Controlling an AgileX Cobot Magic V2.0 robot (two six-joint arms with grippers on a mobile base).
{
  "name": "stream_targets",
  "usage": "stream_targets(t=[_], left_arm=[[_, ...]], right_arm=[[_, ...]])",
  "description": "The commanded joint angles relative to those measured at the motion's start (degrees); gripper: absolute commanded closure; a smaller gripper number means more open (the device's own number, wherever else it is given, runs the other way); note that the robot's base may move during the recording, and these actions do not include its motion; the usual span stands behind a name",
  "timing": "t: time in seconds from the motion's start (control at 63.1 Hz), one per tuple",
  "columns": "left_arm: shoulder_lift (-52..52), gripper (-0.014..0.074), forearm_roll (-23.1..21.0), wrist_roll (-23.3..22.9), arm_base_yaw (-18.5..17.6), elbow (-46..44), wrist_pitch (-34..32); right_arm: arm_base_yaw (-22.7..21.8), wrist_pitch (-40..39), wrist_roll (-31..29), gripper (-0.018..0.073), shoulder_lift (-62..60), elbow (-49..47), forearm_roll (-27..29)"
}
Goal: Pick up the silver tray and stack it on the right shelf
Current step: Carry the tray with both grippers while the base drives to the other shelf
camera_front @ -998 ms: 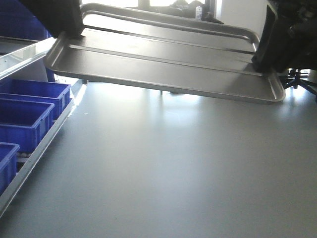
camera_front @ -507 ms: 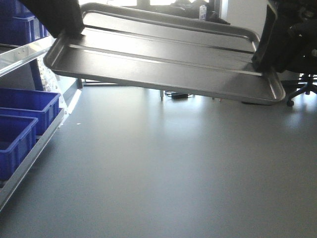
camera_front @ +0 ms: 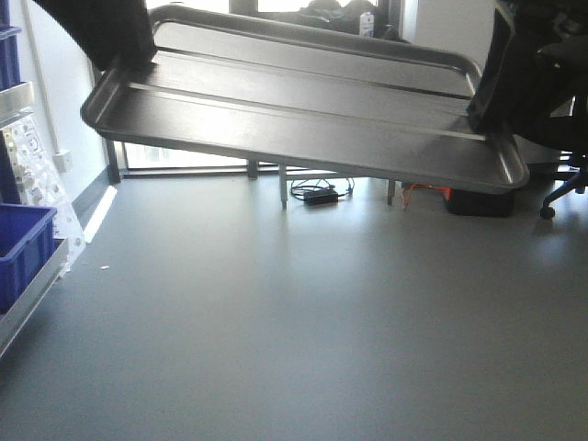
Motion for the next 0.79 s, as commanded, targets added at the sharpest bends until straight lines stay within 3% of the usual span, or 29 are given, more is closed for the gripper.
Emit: stream_targets(t=[0.0, 0.776], left_arm=[[-2.1, 0.0697, 3.3, 0.3, 0.0, -2.1, -1.0], [-2.1, 0.0697, 3.3, 0.3, 0.0, -2.1, -1.0]], right_arm=[[-0.3, -0.4, -1.3, 0.0502, -1.6, -1.1, -2.6], [-0.3, -0.4, -1.3, 0.0502, -1.6, -1.1, -2.6]])
